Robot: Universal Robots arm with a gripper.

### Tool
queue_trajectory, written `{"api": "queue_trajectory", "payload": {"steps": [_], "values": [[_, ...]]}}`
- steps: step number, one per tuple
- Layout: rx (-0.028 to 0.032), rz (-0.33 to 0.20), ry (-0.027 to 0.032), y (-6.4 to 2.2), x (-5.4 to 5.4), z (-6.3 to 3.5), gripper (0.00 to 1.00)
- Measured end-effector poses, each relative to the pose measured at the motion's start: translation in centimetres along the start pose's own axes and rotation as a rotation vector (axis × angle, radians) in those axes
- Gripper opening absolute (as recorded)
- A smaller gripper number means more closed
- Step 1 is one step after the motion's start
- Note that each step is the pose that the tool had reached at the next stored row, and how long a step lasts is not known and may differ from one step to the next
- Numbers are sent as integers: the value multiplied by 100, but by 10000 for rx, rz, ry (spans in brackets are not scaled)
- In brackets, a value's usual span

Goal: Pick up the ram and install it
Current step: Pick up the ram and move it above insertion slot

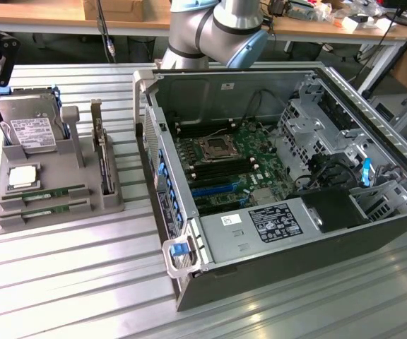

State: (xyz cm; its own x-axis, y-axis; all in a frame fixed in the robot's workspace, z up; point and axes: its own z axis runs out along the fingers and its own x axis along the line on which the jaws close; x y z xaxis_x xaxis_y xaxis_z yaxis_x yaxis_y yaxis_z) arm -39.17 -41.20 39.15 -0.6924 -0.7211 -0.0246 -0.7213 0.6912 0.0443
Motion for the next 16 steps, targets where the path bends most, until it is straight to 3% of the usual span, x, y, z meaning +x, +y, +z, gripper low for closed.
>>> {"api": "queue_trajectory", "payload": {"steps": [16], "values": [[-28,-1110,49,0,0,0,10]]}}
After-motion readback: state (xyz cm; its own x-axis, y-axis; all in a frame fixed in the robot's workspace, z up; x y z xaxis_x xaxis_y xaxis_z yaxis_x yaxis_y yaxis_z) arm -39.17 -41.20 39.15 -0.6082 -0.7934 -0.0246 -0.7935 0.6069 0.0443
